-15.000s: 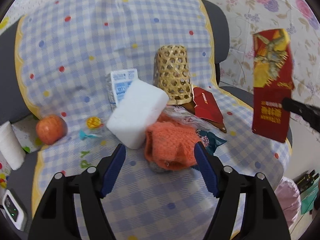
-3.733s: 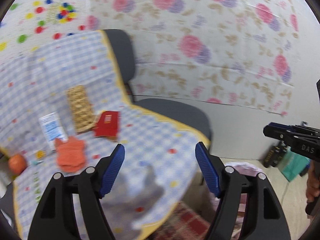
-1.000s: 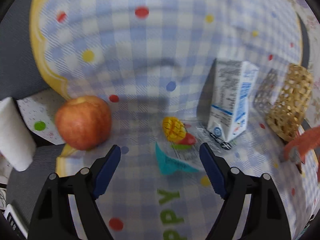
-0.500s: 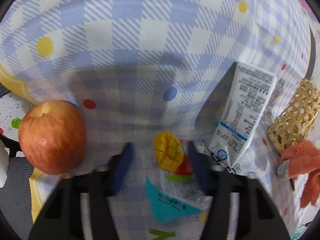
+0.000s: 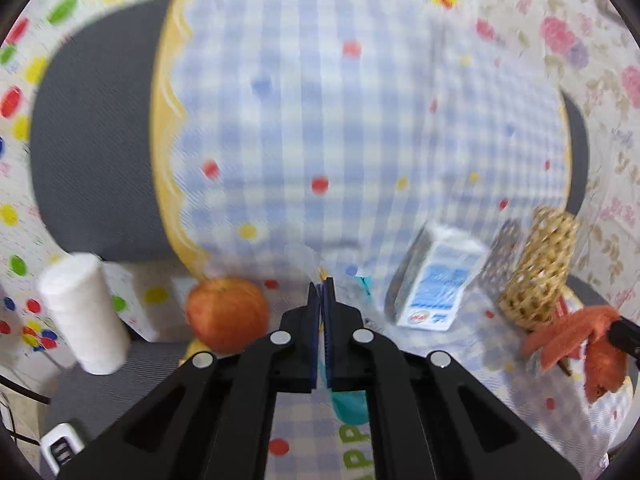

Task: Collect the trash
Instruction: 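Carry the glove and snack packet over the bin and open both tools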

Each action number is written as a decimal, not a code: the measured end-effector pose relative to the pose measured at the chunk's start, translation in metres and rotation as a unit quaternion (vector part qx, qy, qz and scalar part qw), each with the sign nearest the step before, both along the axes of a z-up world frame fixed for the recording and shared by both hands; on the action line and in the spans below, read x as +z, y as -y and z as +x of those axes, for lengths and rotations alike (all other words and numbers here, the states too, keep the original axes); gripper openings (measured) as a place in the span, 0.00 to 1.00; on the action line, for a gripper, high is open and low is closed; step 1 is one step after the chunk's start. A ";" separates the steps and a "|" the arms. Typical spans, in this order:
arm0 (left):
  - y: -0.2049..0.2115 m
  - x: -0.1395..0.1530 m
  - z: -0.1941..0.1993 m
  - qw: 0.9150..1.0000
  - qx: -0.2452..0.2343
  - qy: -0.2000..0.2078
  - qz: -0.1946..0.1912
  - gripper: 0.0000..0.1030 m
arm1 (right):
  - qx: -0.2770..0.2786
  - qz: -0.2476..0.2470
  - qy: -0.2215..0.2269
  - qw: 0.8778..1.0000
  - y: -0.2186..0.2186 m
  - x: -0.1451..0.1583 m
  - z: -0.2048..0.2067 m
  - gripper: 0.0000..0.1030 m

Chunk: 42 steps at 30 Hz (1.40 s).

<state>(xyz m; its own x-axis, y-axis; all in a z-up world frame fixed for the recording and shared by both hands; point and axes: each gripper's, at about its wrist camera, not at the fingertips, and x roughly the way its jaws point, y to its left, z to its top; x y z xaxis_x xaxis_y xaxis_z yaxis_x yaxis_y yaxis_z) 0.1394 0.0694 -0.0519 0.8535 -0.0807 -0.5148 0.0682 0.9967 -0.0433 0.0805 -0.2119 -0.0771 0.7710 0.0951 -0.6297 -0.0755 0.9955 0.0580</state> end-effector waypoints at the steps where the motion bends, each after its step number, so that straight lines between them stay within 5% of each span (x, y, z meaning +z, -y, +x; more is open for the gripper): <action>1: 0.000 0.007 -0.011 1.000 -0.002 0.012 0.001 0.00 | -0.003 0.000 0.004 1.000 0.001 0.003 -0.005 0.09; 8: 0.027 0.036 -0.067 0.998 -0.025 0.057 -0.011 0.00 | -0.022 0.015 0.025 0.999 0.016 0.023 -0.036 0.09; 22: 0.133 0.047 -0.132 0.982 -0.165 0.095 -0.004 0.00 | -0.100 0.019 0.064 0.993 0.072 0.052 -0.110 0.09; 34: 0.221 0.036 -0.175 0.954 -0.285 0.088 -0.016 0.00 | -0.196 0.001 0.065 0.978 0.138 0.058 -0.194 0.09; 42: 0.279 0.023 -0.224 0.917 -0.389 0.083 -0.017 0.00 | -0.268 -0.029 0.053 0.961 0.168 0.056 -0.261 0.09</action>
<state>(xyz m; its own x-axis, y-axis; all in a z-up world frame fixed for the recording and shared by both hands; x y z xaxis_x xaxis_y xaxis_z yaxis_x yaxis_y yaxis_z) -0.0849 -0.2096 -0.0294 0.5961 -0.7130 -0.3693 0.7675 0.6410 0.0012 -0.1809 -0.3796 -0.0207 0.7594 -0.3678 -0.5368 0.4477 0.8940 0.0208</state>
